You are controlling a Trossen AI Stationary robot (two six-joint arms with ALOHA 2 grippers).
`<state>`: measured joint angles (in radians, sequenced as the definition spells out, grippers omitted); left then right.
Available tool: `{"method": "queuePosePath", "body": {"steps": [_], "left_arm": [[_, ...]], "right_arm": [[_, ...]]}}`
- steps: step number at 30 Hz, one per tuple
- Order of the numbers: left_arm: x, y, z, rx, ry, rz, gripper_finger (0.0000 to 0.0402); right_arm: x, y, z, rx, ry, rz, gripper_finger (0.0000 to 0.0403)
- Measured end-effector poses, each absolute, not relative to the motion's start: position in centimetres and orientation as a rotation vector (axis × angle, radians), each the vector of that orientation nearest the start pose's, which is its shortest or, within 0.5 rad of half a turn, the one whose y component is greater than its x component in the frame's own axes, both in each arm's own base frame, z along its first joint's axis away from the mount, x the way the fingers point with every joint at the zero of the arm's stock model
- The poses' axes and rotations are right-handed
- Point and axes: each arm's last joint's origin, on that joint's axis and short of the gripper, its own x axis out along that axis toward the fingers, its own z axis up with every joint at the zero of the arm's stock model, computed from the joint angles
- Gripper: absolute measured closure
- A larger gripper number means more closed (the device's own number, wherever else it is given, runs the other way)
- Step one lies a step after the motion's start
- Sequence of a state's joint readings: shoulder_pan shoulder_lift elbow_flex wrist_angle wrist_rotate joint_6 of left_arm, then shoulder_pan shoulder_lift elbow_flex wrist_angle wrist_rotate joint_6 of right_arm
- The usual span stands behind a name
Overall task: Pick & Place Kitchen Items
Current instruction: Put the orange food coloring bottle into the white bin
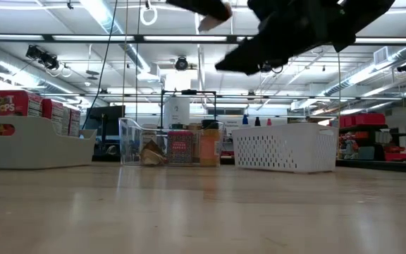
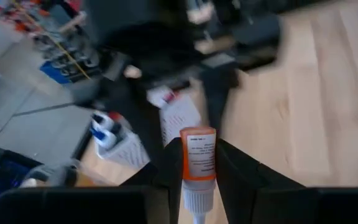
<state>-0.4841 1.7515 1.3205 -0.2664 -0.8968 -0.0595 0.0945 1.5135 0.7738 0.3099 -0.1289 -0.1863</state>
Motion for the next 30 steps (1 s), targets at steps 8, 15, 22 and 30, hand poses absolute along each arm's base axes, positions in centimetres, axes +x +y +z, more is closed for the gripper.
{"method": "queuePosePath", "body": {"steps": [8, 15, 22, 30], "left_arm": [[36.3, -15.3, 28.1, 0.306, 0.377, 0.365, 0.0315], [36.7, -15.3, 28.9, 0.334, 0.313, 0.346, 0.0311], [36.7, -15.3, 28.9, 0.329, 0.310, 0.357, 0.0313], [36.7, -15.2, 28.9, 0.352, 0.310, 0.404, 0.0307]], "right_arm": [[31.4, 5.8, 22.4, -0.240, 0.183, 0.407, 0.0183], [31.5, 6.7, 23.2, -0.272, 0.108, 0.296, 0.0187], [31.4, 7.0, 23.3, -0.278, 0.093, 0.305, 0.0243], [31.5, 6.9, 23.3, -0.280, 0.094, 0.293, 0.0326]]}}
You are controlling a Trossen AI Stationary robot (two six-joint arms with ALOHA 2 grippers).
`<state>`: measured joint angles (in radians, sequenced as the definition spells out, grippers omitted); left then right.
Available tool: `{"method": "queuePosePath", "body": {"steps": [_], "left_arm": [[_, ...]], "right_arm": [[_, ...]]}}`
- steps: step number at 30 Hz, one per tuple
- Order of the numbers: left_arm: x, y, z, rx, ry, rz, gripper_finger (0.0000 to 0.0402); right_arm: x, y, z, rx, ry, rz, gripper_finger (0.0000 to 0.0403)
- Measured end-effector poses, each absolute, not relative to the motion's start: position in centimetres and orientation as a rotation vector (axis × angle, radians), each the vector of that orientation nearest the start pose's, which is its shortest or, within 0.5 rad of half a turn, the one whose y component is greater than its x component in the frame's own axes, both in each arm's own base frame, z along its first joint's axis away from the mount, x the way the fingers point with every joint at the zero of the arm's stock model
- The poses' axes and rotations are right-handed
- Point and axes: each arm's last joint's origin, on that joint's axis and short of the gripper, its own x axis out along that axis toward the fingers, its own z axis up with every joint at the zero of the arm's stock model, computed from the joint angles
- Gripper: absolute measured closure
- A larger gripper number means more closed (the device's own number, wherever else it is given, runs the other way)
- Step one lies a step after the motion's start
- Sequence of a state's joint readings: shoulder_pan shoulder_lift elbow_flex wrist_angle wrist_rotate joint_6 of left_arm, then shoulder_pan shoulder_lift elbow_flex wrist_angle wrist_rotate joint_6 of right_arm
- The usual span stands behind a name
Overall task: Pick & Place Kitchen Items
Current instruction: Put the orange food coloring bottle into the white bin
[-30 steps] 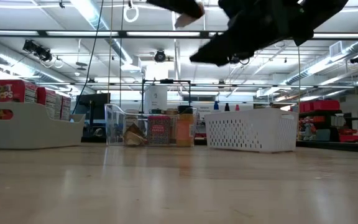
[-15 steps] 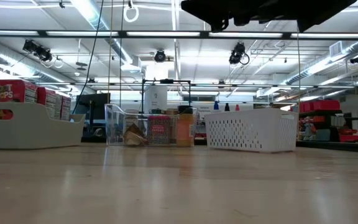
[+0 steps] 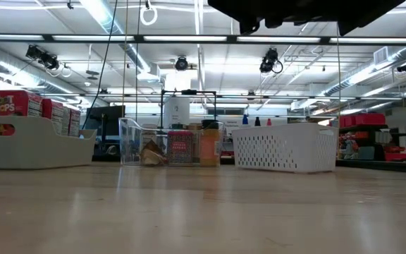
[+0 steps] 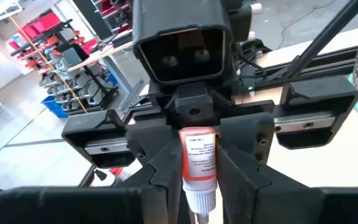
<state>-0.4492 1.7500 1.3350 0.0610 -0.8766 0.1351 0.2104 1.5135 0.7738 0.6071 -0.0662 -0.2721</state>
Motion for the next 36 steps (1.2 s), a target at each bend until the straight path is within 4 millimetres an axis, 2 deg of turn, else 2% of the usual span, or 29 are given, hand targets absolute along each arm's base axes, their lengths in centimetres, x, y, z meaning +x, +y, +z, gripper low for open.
{"method": "queuePosePath", "body": {"steps": [4, 10, 14, 17, 24, 28, 31, 36], "left_arm": [[36.6, -15.2, 29.0, 0.340, 0.307, 0.417, 0.0307], [36.5, -15.1, 28.7, 0.360, 0.336, 0.426, 0.0298], [36.4, -15.1, 28.5, 0.376, 0.358, 0.429, 0.0280], [36.3, -15.0, 28.4, 0.391, 0.366, 0.445, 0.0263], [36.0, -14.6, 28.1, 0.449, 0.393, 0.584, 0.0212], [35.8, -14.4, 28.2, 0.378, 0.350, 0.705, 0.0182], [35.8, -14.3, 28.2, 0.325, 0.326, 0.731, 0.0165], [35.7, -14.3, 28.0, 0.293, 0.328, 0.729, 0.0157]], "right_arm": [[31.5, 6.8, 23.3, -0.288, 0.098, 0.270, 0.0348], [31.5, 6.8, 23.2, -0.281, 0.109, 0.254, 0.0345], [31.5, 6.8, 23.1, -0.265, 0.126, 0.244, 0.0344], [31.5, 6.6, 22.8, -0.270, 0.160, 0.174, 0.0352], [31.4, 6.2, 22.6, -0.277, 0.208, 0.037, 0.0341], [31.3, 5.3, 21.9, -0.267, 0.295, -0.105, 0.0341], [30.9, 4.1, 21.1, -0.252, 0.397, -0.241, 0.0349], [29.8, 0.8, 19.5, -0.202, 0.581, -0.603, 0.0351]]}}
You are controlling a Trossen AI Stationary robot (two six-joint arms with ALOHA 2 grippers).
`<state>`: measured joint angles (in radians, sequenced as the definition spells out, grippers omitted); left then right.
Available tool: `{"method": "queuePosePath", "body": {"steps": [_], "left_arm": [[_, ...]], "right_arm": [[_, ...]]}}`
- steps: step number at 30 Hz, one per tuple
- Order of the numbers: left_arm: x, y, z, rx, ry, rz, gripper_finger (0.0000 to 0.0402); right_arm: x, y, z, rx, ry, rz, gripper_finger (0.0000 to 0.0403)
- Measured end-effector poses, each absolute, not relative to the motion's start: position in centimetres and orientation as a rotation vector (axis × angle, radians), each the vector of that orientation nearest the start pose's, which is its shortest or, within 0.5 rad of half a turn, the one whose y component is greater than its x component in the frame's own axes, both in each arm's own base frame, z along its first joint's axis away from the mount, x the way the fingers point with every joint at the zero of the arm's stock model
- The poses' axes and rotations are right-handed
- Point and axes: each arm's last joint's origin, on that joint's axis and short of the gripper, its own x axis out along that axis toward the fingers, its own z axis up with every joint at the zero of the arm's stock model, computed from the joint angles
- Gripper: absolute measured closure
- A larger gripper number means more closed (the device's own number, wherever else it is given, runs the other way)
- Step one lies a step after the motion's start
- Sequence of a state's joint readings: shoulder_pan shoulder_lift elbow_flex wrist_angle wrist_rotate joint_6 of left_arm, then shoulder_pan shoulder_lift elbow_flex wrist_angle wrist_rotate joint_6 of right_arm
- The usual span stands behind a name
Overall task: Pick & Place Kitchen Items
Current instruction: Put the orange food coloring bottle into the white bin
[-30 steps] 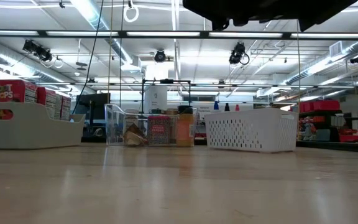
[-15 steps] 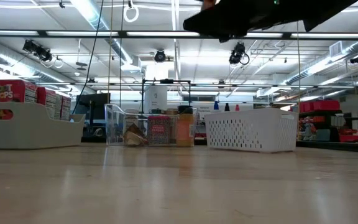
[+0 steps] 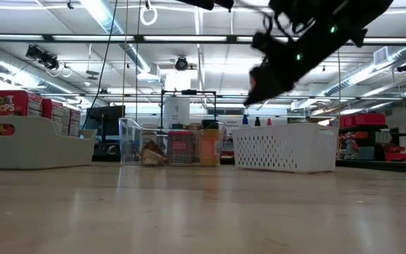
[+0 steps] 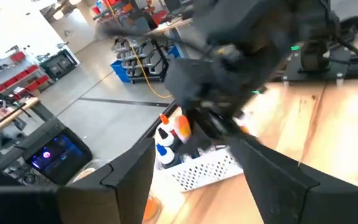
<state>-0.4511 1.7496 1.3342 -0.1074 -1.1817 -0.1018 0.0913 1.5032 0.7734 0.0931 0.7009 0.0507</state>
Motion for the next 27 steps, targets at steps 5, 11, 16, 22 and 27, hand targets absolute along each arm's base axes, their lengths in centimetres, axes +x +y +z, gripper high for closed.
{"method": "queuePosePath", "body": {"steps": [5, 11, 16, 22, 27], "left_arm": [[35.5, -14.2, 27.5, 0.296, 0.369, 0.702, 0.0160], [35.4, -14.2, 27.3, 0.249, 0.371, 0.698, 0.0159], [35.4, -14.2, 27.3, 0.237, 0.366, 0.701, 0.0161], [35.4, -14.2, 27.3, 0.237, 0.365, 0.701, 0.0159], [35.4, -14.2, 27.3, 0.297, 0.387, 0.691, 0.0159]], "right_arm": [[28.0, -2.7, 17.9, -0.077, 0.757, -0.799, 0.0345], [26.3, -5.5, 16.6, 0.130, 0.885, -0.896, 0.0346], [26.0, -5.9, 15.7, 0.198, 0.820, -0.893, 0.0332], [26.0, -5.9, 15.4, 0.181, 0.772, -0.877, 0.0297], [26.2, -6.0, 15.5, 0.152, 0.761, -0.860, 0.0265]]}}
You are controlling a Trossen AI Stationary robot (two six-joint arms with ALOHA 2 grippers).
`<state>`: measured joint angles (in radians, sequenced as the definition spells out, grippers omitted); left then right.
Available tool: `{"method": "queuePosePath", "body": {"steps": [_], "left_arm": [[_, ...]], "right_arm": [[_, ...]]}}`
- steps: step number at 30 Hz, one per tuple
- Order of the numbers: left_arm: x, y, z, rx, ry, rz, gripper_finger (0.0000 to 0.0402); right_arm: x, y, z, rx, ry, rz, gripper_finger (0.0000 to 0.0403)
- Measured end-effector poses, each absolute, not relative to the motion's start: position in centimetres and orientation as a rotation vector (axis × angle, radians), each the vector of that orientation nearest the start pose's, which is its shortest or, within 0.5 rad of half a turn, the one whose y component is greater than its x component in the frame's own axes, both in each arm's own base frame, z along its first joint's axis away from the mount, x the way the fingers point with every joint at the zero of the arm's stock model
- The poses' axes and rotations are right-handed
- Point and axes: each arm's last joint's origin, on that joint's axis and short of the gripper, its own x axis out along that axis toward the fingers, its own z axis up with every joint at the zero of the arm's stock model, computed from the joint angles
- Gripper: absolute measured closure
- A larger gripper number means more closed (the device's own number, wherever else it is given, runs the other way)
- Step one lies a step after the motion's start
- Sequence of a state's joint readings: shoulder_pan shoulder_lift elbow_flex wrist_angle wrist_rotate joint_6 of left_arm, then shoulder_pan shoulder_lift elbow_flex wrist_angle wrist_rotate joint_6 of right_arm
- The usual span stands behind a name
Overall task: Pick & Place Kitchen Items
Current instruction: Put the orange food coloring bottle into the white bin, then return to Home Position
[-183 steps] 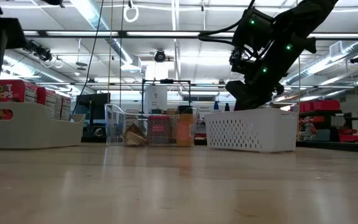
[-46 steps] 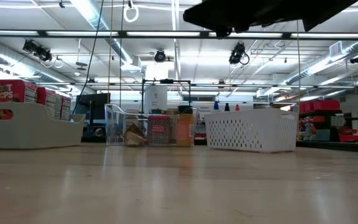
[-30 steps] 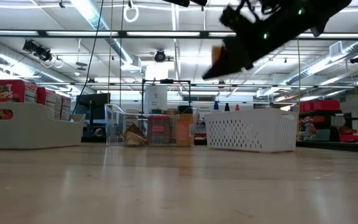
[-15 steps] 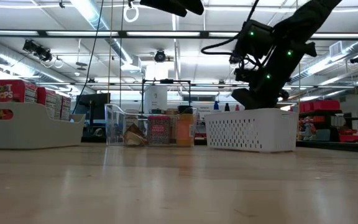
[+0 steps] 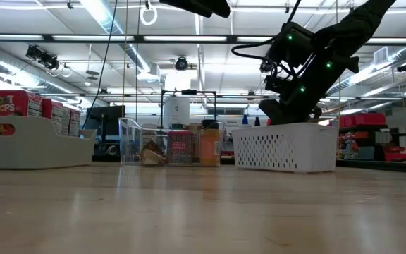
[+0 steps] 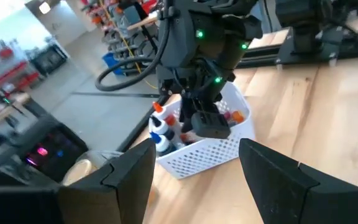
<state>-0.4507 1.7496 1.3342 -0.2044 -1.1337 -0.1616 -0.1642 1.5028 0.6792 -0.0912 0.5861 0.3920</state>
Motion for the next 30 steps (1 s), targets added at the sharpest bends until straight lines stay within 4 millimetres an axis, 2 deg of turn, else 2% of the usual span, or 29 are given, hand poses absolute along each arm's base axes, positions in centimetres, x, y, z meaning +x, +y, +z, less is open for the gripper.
{"method": "queuePosePath", "body": {"steps": [4, 6, 10, 15, 19, 23, 27, 30], "left_arm": [[35.0, -14.6, 27.7, 0.319, 0.354, 0.748, 0.0159], [34.2, -15.0, 28.7, 0.339, 0.328, 0.779, 0.0159], [31.4, -15.6, 32.3, 0.301, 0.261, 0.752, 0.0159], [27.0, -14.6, 37.1, 0.177, 0.229, 0.546, 0.0159], [23.9, -12.6, 38.5, 0.183, 0.314, 0.445, 0.0159], [21.9, -11.2, 38.0, 0.256, 0.510, 0.237, 0.0159], [22.1, -11.4, 37.8, 0.199, 0.558, 0.074, 0.0159], [23.0, -11.7, 37.9, 0.272, 0.540, -0.085, 0.0159]], "right_arm": [[26.2, -6.0, 15.5, 0.146, 0.763, -0.857, 0.0250], [26.2, -6.0, 15.5, 0.144, 0.763, -0.857, 0.0246], [26.3, -6.0, 15.6, 0.115, 0.760, -0.848, 0.0243], [26.6, -5.5, 16.1, 0.085, 0.757, -0.789, 0.0243], [26.9, -4.1, 19.0, 0.051, 0.643, -0.734, 0.0243], [26.2, -2.7, 22.5, -0.008, 0.512, -0.666, 0.0243], [25.1, -1.4, 25.5, -0.058, 0.397, -0.516, 0.0243], [24.0, -0.7, 27.5, -0.085, 0.313, -0.410, 0.0243]]}}
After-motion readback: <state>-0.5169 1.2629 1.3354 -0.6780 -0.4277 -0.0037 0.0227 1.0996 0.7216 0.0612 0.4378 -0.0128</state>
